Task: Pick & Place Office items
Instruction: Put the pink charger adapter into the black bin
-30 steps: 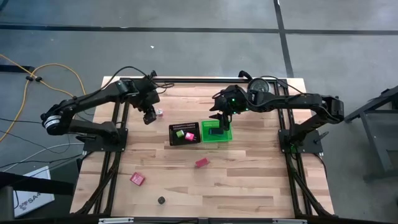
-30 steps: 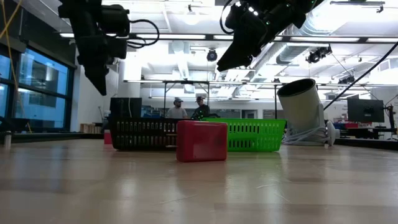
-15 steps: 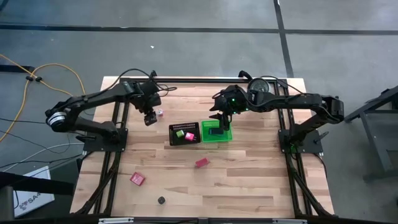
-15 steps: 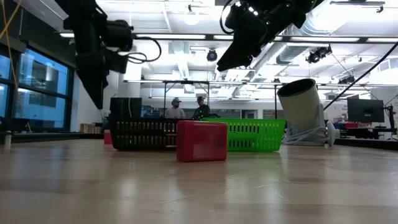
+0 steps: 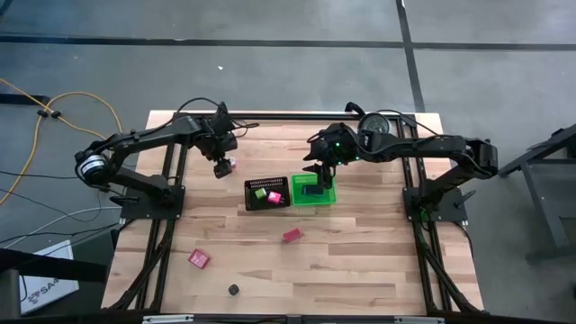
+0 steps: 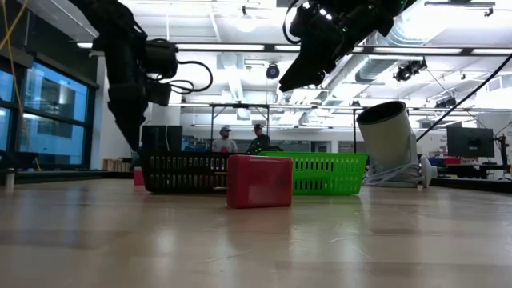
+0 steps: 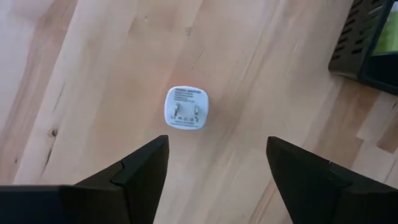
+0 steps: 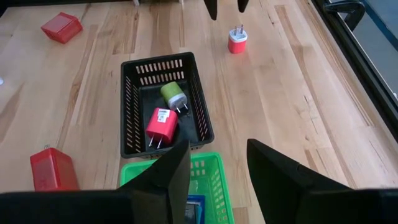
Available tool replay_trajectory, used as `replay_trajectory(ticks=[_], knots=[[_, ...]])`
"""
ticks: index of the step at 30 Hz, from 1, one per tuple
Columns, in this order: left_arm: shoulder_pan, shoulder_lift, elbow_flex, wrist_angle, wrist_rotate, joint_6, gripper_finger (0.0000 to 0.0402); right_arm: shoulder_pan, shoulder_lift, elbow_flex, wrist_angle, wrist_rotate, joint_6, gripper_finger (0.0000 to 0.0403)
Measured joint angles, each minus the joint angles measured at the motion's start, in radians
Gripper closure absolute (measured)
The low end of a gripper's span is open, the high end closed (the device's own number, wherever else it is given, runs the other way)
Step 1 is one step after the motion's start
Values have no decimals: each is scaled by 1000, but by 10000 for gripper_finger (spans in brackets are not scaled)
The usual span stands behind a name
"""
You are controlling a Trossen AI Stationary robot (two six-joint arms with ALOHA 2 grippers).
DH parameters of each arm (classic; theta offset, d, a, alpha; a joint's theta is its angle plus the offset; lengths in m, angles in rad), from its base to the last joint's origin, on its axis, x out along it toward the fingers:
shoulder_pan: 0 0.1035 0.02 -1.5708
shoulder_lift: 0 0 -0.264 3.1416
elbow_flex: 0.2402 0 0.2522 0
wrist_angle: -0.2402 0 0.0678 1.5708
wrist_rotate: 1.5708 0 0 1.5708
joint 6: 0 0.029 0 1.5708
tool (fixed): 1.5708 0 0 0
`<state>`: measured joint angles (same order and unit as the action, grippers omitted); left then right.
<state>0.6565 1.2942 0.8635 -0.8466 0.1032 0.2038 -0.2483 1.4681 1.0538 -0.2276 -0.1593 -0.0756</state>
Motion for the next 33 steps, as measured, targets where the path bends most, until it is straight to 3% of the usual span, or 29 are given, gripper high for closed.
replay_trajectory(ticks=[7, 16, 33], knots=[[13, 0, 0, 22, -30, 79, 113, 0, 0, 0, 0, 0, 0, 257], [4, 10, -12, 29, -69, 141, 110, 0, 0, 0, 0, 0, 0, 257], [4, 172, -18, 154, -75, 158, 110, 0, 0, 0, 8, 0, 0, 257]])
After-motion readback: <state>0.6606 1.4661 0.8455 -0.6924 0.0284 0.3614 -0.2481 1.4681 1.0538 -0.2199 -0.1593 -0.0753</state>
